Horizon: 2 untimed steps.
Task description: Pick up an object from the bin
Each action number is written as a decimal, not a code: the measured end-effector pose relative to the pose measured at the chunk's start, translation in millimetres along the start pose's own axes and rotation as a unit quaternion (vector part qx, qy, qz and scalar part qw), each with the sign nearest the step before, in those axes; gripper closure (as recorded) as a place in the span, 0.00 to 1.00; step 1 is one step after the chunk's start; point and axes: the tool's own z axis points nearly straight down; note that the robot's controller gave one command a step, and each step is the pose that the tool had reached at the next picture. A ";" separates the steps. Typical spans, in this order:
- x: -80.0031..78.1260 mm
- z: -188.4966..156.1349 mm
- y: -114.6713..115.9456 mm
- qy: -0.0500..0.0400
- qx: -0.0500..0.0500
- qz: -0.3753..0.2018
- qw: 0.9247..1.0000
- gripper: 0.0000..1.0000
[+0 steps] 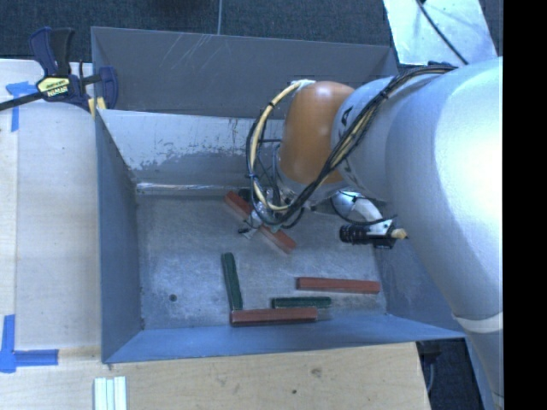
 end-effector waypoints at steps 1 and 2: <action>-2.0 -32.2 0.4 0.000 0.000 -0.002 1.000 1.00; -4.6 -88.3 1.5 -0.001 -0.001 -0.003 1.000 1.00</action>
Offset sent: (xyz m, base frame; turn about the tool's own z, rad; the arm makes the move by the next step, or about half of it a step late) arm 0.0001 -0.0002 0.0300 0.0000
